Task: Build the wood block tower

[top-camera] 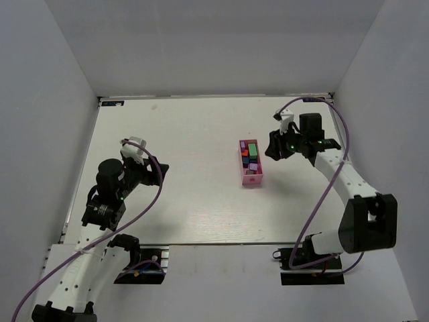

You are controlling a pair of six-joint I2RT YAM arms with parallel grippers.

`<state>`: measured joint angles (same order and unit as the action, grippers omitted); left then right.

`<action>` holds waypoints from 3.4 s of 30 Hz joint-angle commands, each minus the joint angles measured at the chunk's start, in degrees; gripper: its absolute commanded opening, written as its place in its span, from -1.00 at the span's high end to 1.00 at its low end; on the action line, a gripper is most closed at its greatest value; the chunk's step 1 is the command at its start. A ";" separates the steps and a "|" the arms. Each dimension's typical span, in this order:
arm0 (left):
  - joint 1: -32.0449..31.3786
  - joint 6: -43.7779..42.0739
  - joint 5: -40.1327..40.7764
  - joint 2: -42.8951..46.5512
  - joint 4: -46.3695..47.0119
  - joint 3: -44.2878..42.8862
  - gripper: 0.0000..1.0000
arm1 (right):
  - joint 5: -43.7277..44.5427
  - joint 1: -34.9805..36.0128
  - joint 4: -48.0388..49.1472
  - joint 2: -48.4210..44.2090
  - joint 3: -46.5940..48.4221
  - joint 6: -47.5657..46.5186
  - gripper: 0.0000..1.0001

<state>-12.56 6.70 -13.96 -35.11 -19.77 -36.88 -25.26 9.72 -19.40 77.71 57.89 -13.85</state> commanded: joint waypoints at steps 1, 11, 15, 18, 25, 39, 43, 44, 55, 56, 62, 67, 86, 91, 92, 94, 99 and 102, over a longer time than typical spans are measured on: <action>-0.28 0.42 -0.80 0.92 -0.36 -2.05 -0.58 | 1.87 2.05 2.26 4.11 3.72 2.68 -0.03; -0.28 0.95 -2.39 0.92 -0.36 -2.05 -0.44 | 11.27 8.65 2.61 13.25 6.88 2.95 0.15; -0.28 0.95 -2.39 1.45 -0.36 -2.05 -0.42 | 14.44 9.18 2.79 14.66 6.89 3.04 0.17; -0.28 0.95 -2.92 1.45 -0.36 -2.05 -0.39 | 16.11 9.44 2.96 15.54 6.71 3.12 0.20; -0.28 0.95 -2.92 1.45 -0.36 -2.05 -0.34 | 16.56 9.88 2.61 16.94 6.98 2.86 0.27; -0.28 0.95 -3.45 0.92 -0.36 -2.05 -0.24 | 19.63 11.82 2.44 20.20 7.77 2.07 0.45; -0.28 0.95 -3.45 0.92 -0.36 -2.05 -0.22 | 19.28 11.82 2.26 20.02 7.68 2.07 0.66; -0.28 0.95 -3.45 0.92 -0.36 -2.05 -0.22 | 19.19 11.90 2.26 19.85 7.68 2.07 0.75; -0.28 0.95 -3.97 0.92 -0.36 -2.05 -0.17 | 21.12 13.31 2.26 16.33 8.03 0.14 1.00; -0.28 0.95 -3.97 0.92 -0.36 -2.05 -0.17 | 22.86 13.57 3.39 15.20 7.94 -0.47 1.00; -0.28 0.95 -4.50 0.40 0.17 -2.05 -0.15 | 37.95 17.96 7.70 11.06 6.19 -6.18 1.00; -0.28 0.95 -4.50 0.40 0.17 -2.05 -0.15 | 51.06 22.44 16.31 10.09 2.51 -12.95 1.00; -0.28 0.95 -4.50 -0.13 0.17 -2.05 -0.15 | 79.40 34.14 94.84 26.16 -20.79 -65.94 1.00; -0.28 0.95 -3.97 -0.13 0.17 -2.05 -0.20 | 80.80 35.02 105.18 32.40 -20.89 -73.25 1.00; -0.28 0.95 -3.97 -0.13 0.17 -2.05 -0.20 | 80.63 35.11 103.96 32.68 -20.89 -72.82 1.00; -0.28 0.95 -3.97 -0.13 0.17 -2.05 -0.20 | 81.24 35.20 102.11 32.07 -20.89 -69.93 1.00; -0.28 0.95 -3.97 -0.13 0.17 -2.05 -0.23 | 81.33 35.28 91.84 29.43 -20.45 -64.65 0.86; -0.28 0.95 -3.97 -0.13 0.17 -2.05 -0.23 | 80.98 35.28 84.31 27.76 -20.19 -60.17 0.60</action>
<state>-12.60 7.55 -17.43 -35.42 -19.73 -37.15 53.93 44.69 65.78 109.54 36.51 -78.63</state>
